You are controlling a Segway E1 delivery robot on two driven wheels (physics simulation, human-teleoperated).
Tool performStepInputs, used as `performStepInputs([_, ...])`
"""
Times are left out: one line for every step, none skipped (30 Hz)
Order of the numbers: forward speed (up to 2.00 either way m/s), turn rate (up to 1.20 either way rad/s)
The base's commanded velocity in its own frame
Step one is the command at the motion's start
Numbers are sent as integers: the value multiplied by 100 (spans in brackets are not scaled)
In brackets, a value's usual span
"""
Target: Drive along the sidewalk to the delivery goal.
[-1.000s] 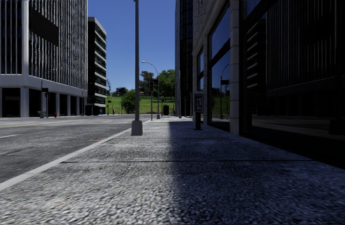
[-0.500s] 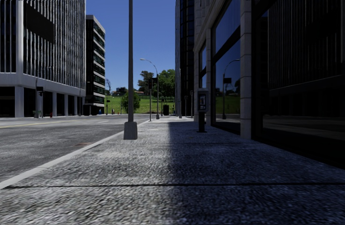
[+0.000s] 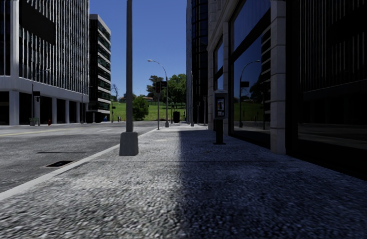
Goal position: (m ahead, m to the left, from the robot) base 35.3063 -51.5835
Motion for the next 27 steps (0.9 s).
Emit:
performStepInputs([190,0])
performStepInputs([190,0])
performStepInputs([190,0])
performStepInputs([190,0])
performStepInputs([190,0])
performStepInputs([190,0])
performStepInputs([190,0])
performStepInputs([190,0])
performStepInputs([190,0])
performStepInputs([190,0])
performStepInputs([190,0])
performStepInputs([190,0])
performStepInputs([190,0])
performStepInputs([190,0])
performStepInputs([190,0])
performStepInputs([190,0])
performStepInputs([190,0])
performStepInputs([190,0])
performStepInputs([190,0])
performStepInputs([190,0])
performStepInputs([190,0])
performStepInputs([190,0])
performStepInputs([190,0])
performStepInputs([190,0])
performStepInputs([190,0])
performStepInputs([190,0])
performStepInputs([190,0])
